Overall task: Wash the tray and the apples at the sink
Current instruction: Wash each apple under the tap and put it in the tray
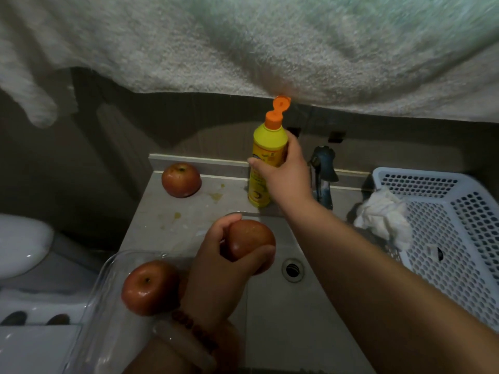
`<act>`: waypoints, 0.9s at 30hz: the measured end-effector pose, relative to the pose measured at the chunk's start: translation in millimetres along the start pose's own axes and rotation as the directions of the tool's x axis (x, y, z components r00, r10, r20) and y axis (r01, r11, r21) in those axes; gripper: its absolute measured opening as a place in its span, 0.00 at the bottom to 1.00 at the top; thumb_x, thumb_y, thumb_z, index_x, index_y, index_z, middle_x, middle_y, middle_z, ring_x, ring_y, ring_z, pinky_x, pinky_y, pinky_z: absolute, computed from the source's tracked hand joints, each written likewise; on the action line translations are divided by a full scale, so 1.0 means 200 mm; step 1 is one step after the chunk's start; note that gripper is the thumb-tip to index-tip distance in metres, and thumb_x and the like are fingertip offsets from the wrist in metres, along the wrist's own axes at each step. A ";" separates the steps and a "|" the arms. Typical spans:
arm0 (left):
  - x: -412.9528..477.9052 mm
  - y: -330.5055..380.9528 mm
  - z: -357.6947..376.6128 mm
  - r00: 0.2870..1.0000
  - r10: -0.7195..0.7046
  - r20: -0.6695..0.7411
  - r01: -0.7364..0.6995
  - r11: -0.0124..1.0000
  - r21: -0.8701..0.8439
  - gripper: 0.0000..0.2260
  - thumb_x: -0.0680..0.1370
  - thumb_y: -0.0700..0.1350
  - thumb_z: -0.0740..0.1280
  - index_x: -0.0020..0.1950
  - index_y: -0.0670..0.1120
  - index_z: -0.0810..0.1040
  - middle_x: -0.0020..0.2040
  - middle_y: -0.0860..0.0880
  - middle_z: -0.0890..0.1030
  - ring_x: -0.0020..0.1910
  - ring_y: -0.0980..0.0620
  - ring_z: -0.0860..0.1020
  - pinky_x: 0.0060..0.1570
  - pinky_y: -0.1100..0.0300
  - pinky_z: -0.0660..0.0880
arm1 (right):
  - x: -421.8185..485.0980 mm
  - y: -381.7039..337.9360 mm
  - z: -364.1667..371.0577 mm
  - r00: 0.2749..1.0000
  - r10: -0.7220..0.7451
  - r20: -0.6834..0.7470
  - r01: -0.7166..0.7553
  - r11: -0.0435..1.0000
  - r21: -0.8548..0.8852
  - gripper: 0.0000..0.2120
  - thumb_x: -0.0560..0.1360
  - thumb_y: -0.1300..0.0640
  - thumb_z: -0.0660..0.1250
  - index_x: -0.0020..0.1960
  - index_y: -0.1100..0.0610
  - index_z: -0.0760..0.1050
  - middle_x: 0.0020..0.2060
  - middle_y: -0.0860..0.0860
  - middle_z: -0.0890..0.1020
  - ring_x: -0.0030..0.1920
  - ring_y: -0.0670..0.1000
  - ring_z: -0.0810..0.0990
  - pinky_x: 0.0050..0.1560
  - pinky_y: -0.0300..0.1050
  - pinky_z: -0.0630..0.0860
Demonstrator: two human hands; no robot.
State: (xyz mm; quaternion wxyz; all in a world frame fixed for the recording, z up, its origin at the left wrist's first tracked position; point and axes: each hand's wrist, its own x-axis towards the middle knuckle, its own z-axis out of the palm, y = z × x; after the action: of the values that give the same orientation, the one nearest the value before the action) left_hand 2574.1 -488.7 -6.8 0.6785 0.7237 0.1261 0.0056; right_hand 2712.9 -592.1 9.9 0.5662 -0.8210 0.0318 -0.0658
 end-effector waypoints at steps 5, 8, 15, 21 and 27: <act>0.00 0.03 0.02 0.994 0.046 0.095 -0.047 0.999 0.011 0.26 0.65 0.51 0.76 0.58 0.66 0.70 0.56 0.67 0.70 0.52 0.66 0.74 0.51 0.64 0.77 | -0.37 -0.02 -0.16 0.977 0.136 0.163 -0.187 0.917 0.352 0.30 0.74 0.52 0.70 0.74 0.44 0.63 0.59 0.30 0.72 0.51 0.27 0.73 0.58 0.35 0.71; -0.02 0.04 0.06 0.979 0.105 0.174 -0.100 0.994 -0.037 0.28 0.66 0.50 0.75 0.60 0.68 0.70 0.58 0.68 0.72 0.56 0.65 0.75 0.50 0.65 0.78 | -0.56 0.04 -0.26 0.898 0.236 0.371 -0.375 0.851 0.367 0.21 0.70 0.45 0.69 0.63 0.37 0.74 0.60 0.41 0.77 0.57 0.46 0.80 0.53 0.47 0.80; -0.03 0.11 0.29 0.975 0.088 0.205 -0.045 0.978 -0.204 0.18 0.72 0.58 0.63 0.62 0.63 0.74 0.56 0.61 0.80 0.55 0.61 0.79 0.56 0.56 0.77 | -0.59 0.02 -0.40 0.950 0.170 0.263 -0.270 0.870 0.413 0.08 0.77 0.48 0.64 0.53 0.39 0.79 0.51 0.43 0.82 0.53 0.46 0.82 0.52 0.52 0.82; -0.05 0.16 0.45 0.991 0.057 0.119 -0.019 0.956 -0.294 0.19 0.76 0.57 0.59 0.56 0.45 0.78 0.48 0.48 0.83 0.47 0.51 0.81 0.50 0.49 0.77 | -0.66 0.04 -0.47 0.990 0.107 0.088 -0.134 0.898 0.419 0.16 0.75 0.40 0.59 0.62 0.32 0.71 0.56 0.35 0.78 0.56 0.40 0.79 0.55 0.47 0.80; -0.12 0.14 0.53 0.922 0.388 -0.012 -0.385 0.919 0.080 0.09 0.82 0.45 0.61 0.55 0.61 0.71 0.50 0.66 0.74 0.54 0.75 0.71 0.45 0.79 0.70 | -0.65 0.04 -0.56 0.992 0.044 0.114 -0.096 0.861 0.499 0.27 0.62 0.46 0.72 0.60 0.36 0.74 0.57 0.42 0.79 0.55 0.47 0.81 0.48 0.47 0.81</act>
State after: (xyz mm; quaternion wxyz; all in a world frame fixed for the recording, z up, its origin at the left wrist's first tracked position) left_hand 2575.4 -598.9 15.8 0.6340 0.7596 -0.0096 0.1446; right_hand 2568.4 -682.2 32.1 0.7637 -0.6453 0.0152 -0.0105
